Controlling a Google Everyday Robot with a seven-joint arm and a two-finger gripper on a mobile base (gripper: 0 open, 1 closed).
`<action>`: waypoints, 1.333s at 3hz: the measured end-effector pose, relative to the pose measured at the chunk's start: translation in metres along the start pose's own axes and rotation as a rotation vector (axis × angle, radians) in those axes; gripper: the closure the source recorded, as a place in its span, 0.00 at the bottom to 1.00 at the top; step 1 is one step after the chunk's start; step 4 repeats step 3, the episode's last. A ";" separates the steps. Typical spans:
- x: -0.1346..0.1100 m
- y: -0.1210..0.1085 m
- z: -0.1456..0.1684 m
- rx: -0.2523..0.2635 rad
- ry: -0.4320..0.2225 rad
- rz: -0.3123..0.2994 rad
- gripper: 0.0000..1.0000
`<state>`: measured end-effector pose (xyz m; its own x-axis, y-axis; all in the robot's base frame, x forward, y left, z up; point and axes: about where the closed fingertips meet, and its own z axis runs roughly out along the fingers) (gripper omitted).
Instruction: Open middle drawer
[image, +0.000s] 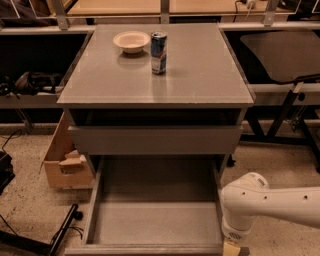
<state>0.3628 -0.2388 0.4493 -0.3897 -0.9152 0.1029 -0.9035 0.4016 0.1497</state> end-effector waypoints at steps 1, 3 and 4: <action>-0.001 -0.007 -0.031 0.029 0.010 -0.017 0.00; 0.031 -0.024 -0.193 0.130 -0.034 -0.032 0.00; 0.031 -0.024 -0.193 0.130 -0.034 -0.032 0.00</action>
Offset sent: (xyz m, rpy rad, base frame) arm 0.0657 -0.0403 0.2224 -0.0276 -0.1315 0.0378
